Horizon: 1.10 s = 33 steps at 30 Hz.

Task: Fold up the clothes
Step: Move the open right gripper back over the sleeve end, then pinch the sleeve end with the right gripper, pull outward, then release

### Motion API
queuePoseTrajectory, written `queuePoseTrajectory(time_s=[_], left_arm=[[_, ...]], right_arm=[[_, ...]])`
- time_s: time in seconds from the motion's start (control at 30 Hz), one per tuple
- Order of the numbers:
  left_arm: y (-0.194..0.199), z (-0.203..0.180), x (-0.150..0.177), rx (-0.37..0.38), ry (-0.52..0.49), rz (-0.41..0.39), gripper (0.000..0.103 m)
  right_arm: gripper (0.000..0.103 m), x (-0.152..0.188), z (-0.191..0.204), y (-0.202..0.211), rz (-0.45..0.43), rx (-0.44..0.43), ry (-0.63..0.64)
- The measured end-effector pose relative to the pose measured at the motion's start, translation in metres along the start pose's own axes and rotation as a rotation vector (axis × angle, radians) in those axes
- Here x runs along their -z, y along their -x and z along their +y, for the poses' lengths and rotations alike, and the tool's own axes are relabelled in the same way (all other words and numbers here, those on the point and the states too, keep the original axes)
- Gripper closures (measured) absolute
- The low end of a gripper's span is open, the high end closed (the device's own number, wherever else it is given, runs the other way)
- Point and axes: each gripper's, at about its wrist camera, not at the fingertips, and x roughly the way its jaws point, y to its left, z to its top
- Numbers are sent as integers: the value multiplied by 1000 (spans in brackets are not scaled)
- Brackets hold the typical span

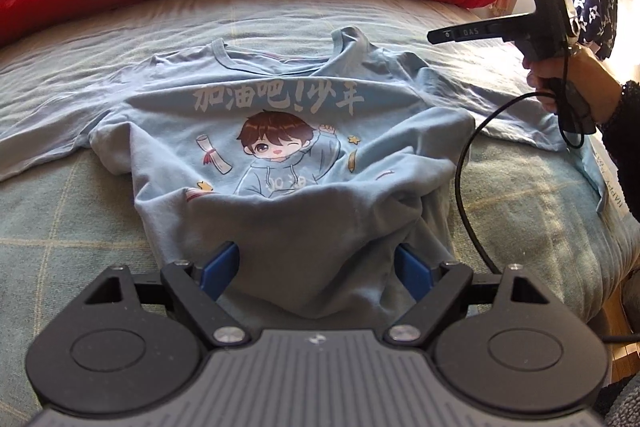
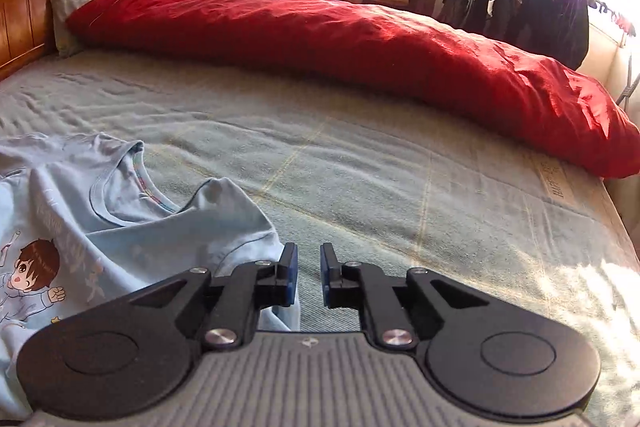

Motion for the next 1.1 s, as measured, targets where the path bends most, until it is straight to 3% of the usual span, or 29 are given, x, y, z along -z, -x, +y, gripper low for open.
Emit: queuePoseTrajectory(time_s=[0.1, 0.23, 0.4, 0.5, 0.57, 0.73, 0.97, 1.0, 1.03, 1.1], left_arm=[[0, -1, -1, 3, -5, -1, 18], [0, -3, -2, 10, -12, -1, 18], [-2, -5, -3, 6, -18, 5, 18], [-1, -6, -4, 7, -22, 5, 18], [-1, -7, -4, 8, -24, 4, 18], [1, -9, -4, 9, -29, 1, 18], [4, -15, -4, 13, -46, -2, 18], [4, -17, -4, 13, -50, -3, 18], [5, -19, -5, 13, -53, -4, 18], [7, -23, -4, 14, -60, -5, 18]], right_arm=[[89, 10, -15, -4, 42, 12, -18], [87, 31, -19, -9, 138, -86, -26], [86, 52, 9, 12, 159, -134, 127], [66, 53, 0, 28, 143, -123, 127], [56, 53, -15, 37, 125, -78, 112], [55, 59, -71, 56, 125, 21, -34], [44, 87, -117, 81, 180, 0, -181], [45, 91, -115, 81, 195, 13, -166], [60, 94, -110, 81, 209, 34, -139], [100, 100, -101, 84, 225, 25, -105]])
